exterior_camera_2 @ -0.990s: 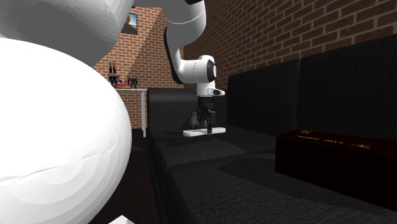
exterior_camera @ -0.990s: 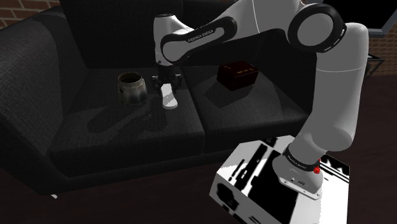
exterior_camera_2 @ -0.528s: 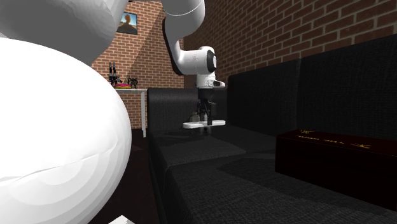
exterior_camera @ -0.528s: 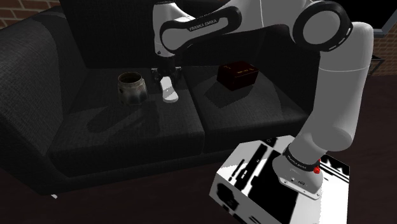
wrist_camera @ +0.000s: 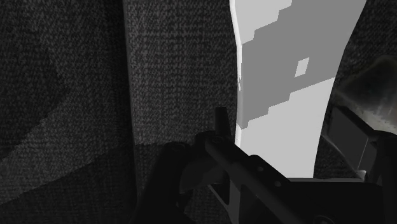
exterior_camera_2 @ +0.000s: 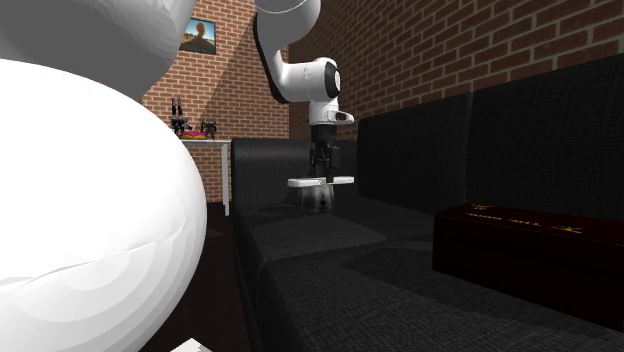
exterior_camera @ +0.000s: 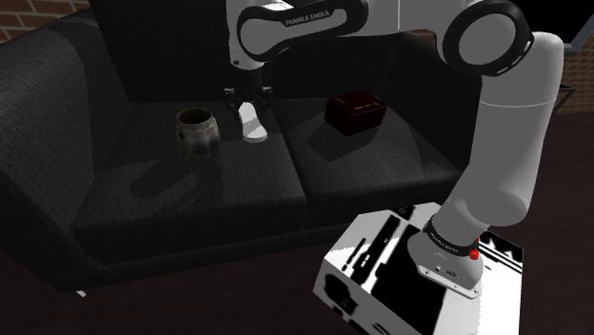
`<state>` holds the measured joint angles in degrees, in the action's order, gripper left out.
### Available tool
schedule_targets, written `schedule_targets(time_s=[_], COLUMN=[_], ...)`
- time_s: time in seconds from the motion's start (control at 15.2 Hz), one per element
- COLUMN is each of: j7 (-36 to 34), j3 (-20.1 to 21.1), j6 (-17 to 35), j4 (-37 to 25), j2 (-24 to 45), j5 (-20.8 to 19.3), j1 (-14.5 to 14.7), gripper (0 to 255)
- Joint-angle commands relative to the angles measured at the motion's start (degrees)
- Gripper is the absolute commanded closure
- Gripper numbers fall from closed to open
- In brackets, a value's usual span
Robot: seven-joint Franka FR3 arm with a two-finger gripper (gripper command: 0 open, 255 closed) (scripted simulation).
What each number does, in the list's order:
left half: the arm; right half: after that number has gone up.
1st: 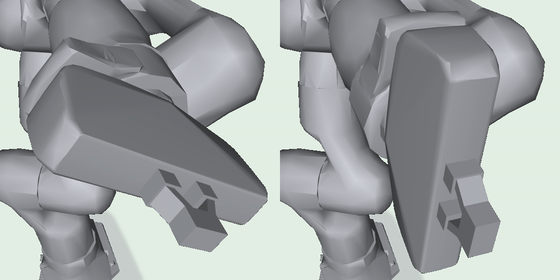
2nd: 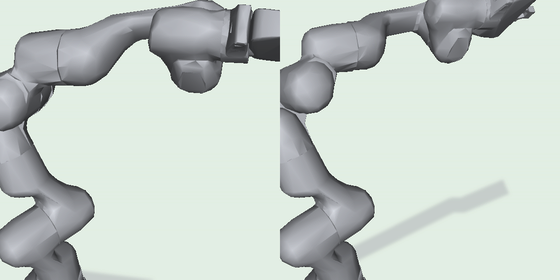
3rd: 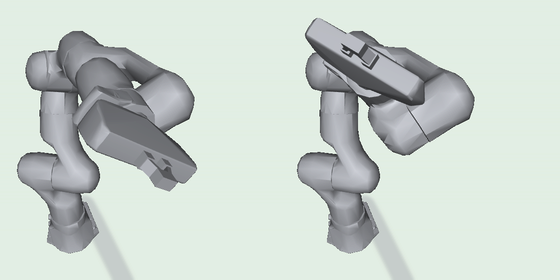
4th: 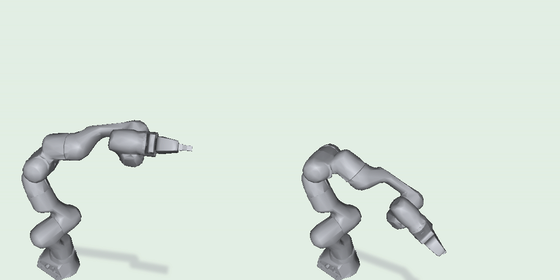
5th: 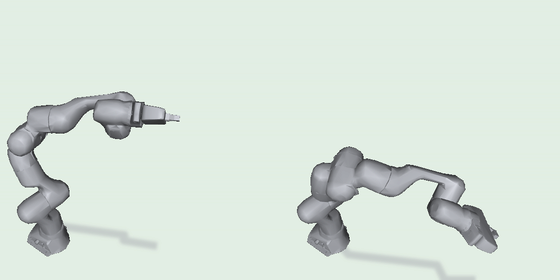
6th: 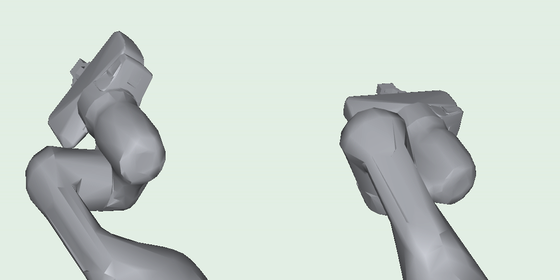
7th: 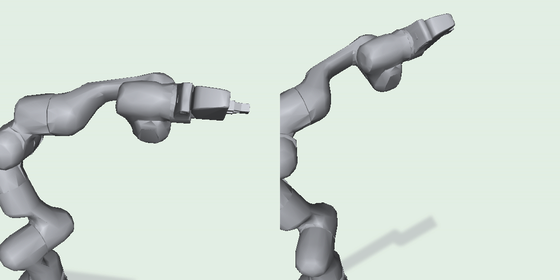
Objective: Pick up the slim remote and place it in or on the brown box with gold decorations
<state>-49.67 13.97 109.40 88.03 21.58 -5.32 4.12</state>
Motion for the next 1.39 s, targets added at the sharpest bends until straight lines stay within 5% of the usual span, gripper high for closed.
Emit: schedule_targets(time_s=[0.0,0.73,1.32], j7=[0.12,0.35,11.43], j3=[0.05,0.23,-3.06], j6=[-1.38,-9.52,-5.01], j4=[-0.89,-8.72,7.43], j2=[-0.50,-0.84,-12.91], j5=[0.15,0.34,3.80], j1=[-0.04,0.29,-7.82], gripper=[255,255,255])
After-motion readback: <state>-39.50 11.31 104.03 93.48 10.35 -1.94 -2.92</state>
